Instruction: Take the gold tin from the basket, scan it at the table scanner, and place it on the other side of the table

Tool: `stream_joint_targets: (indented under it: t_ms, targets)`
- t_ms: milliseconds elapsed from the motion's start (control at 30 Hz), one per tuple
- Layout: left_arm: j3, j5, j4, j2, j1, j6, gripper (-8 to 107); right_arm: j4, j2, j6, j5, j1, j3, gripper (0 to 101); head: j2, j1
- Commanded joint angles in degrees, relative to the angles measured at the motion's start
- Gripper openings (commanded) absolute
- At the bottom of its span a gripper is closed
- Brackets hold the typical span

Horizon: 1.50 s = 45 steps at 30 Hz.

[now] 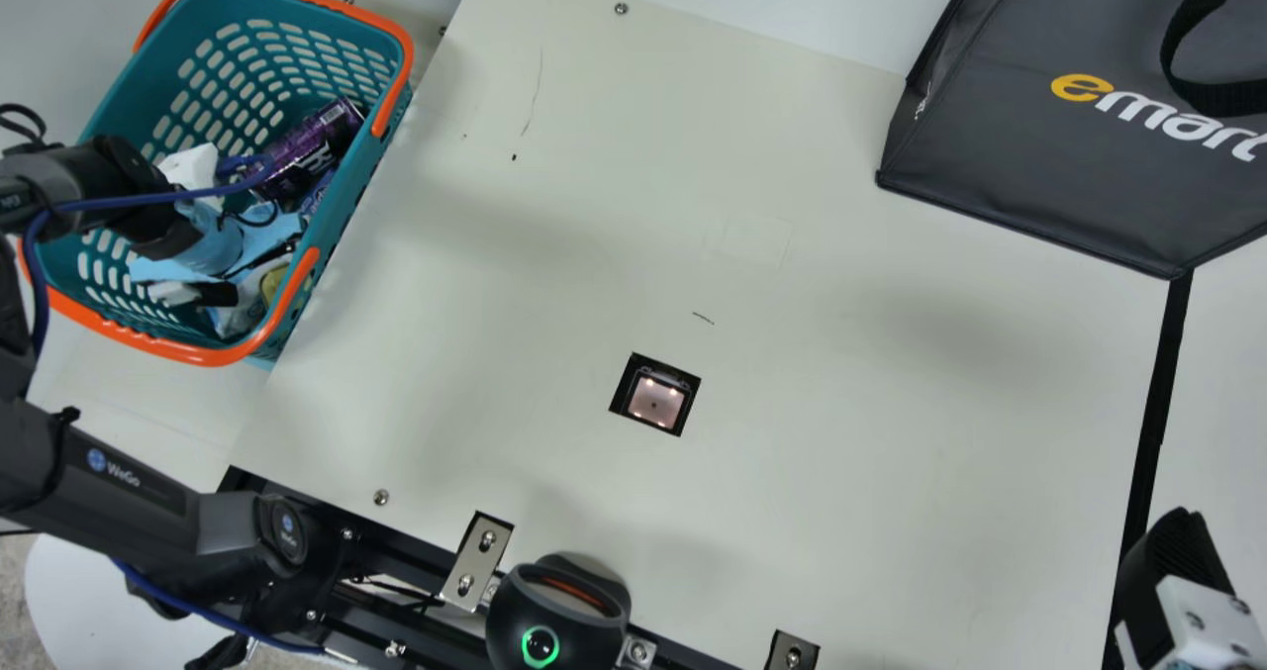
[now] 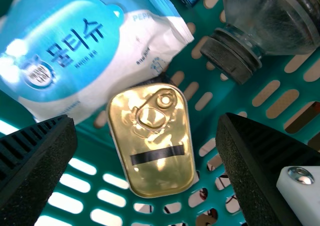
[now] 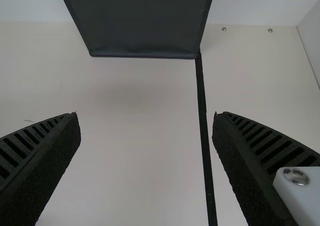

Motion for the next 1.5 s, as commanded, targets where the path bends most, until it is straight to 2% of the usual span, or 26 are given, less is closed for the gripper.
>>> stream_joint_targets:
  t_ms: [0, 600, 1267, 1467]
  targets:
    - [0.30, -0.41, -0.23, -0.06, -0.22, -0.28, 90, 0.00, 0.00, 0.00, 0.00, 0.00, 0.00, 95, 0.23, -1.57]
    - [1.11, -1.16, -1.31, 1.98, -0.30, -2.62, 90, 0.00, 0.00, 0.00, 0.00, 0.00, 0.00, 95, 0.23, -1.57]
    - [3.39, -7.63, -5.18, 5.33, -0.85, -0.28, 90, 0.00, 0.00, 0.00, 0.00, 0.00, 0.00, 95, 0.23, -1.57]
    - [3.36, -8.15, -6.60, 5.72, -0.73, 0.41, 50, 0.00, 0.00, 0.00, 0.00, 0.00, 0.00, 95, 0.23, -1.57]
